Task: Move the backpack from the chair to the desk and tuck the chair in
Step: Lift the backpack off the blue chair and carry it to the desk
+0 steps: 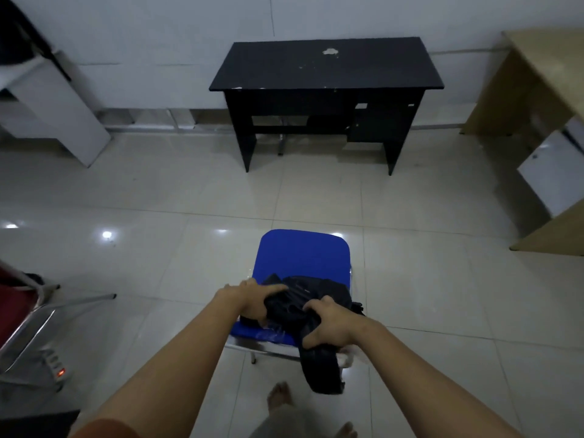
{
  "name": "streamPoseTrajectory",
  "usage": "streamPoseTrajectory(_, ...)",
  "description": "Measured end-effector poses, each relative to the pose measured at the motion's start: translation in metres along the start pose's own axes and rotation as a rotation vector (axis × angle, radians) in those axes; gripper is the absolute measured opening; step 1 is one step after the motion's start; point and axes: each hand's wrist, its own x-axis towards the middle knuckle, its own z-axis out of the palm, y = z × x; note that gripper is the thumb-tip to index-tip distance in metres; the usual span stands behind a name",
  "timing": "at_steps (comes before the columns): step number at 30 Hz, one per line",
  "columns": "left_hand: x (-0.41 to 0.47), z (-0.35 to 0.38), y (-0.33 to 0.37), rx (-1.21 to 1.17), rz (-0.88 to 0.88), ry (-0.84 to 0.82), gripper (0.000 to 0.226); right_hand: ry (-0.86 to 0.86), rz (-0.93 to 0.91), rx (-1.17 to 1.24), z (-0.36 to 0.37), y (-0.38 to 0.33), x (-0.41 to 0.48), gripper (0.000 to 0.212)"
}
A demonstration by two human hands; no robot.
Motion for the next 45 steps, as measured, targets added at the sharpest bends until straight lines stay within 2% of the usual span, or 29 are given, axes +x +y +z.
streamPoseTrajectory(2,0.014,0.002,0.013,0.092,0.072,0.011,0.085,-0.014,-0.001,-0.039,-0.014,0.007,-0.002,0.079)
streamPoseTrajectory(6,0.035,0.006,0.04,0.086,0.221,0.141,0.075,0.031,0.012,-0.179,-0.027,0.021,-0.004,0.07)
streamPoseTrajectory(11,0.058,0.017,0.041,0.125,0.389,0.325,0.069,0.306,0.066,-0.399,-0.018,0.037,-0.004,0.049)
streamPoseTrajectory(15,0.076,0.008,0.026,0.011,0.483,0.271,0.071,0.466,0.213,-0.462,-0.007,0.04,0.002,0.037)
streamPoseTrajectory(17,0.084,0.003,0.019,-0.052,0.521,0.236,0.061,0.523,0.267,-0.48,-0.005,0.038,0.004,0.03)
streamPoseTrajectory(20,0.089,0.001,0.017,-0.103,0.572,0.223,0.044,0.575,0.339,-0.502,-0.002,0.032,0.007,0.03)
streamPoseTrajectory(23,0.09,-0.011,0.023,-0.046,0.597,0.126,0.042,0.706,0.398,-0.386,0.0,0.025,0.015,0.036)
streamPoseTrajectory(25,0.087,-0.018,0.027,0.075,0.587,0.095,0.054,0.821,0.542,-0.153,0.001,0.023,0.019,0.044)
streamPoseTrajectory(27,0.086,-0.018,0.029,0.175,0.587,0.186,0.055,0.842,0.719,0.074,0.002,0.024,0.02,0.053)
streamPoseTrajectory(28,0.086,-0.015,0.029,0.175,0.59,0.245,0.048,0.818,0.758,0.1,0.003,0.026,0.019,0.057)
streamPoseTrajectory(30,0.086,-0.013,0.027,0.121,0.593,0.333,0.033,0.788,0.684,0.01,0.007,0.033,0.021,0.065)
streamPoseTrajectory(33,0.087,-0.013,0.026,0.095,0.606,0.401,0.024,0.745,0.443,-0.078,0.006,0.041,0.025,0.067)
streamPoseTrajectory(36,0.087,-0.011,0.023,0.015,0.601,0.405,0.024,0.701,0.342,-0.092,-0.003,0.042,0.026,0.048)
streamPoseTrajectory(39,0.086,-0.008,0.02,-0.023,0.583,0.427,0.028,0.634,0.322,-0.162,-0.013,0.039,0.026,0.026)
streamPoseTrajectory(42,0.083,-0.008,0.019,-0.07,0.565,0.479,0.031,0.6,0.309,-0.294,-0.024,0.038,0.028,0.022)
streamPoseTrajectory(45,0.077,-0.021,0.021,-0.087,0.53,0.556,0.035,0.648,0.287,-0.302,-0.037,0.034,0.028,0.024)
